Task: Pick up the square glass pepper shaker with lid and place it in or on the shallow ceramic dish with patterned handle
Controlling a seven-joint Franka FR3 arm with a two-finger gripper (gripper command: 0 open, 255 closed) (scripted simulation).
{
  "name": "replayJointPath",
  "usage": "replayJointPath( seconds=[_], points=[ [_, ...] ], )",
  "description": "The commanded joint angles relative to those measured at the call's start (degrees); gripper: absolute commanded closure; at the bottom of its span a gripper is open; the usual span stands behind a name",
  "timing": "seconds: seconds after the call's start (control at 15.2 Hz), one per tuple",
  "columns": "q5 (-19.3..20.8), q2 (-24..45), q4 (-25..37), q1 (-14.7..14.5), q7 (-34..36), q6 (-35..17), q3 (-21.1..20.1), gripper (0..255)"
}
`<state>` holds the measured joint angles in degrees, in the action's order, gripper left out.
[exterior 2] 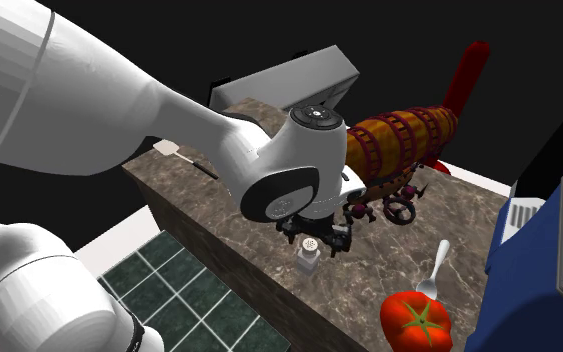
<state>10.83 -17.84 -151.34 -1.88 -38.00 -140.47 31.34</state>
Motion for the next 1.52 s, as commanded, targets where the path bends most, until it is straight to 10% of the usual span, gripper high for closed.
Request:
replayJointPath(
  seconds=[0.0, 0.07, 1.45],
  points=[
    [0.0, 0.0, 0.0, 0.0, 0.0, 0.0, 0.0, 0],
    [0.0, 0.0, 0.0, 0.0, 0.0, 0.0, 0.0, 255],
    [1.4, -6.8, 4.7, 1.1, 1.8, 11.3, -2.8, 255]
  ],
)
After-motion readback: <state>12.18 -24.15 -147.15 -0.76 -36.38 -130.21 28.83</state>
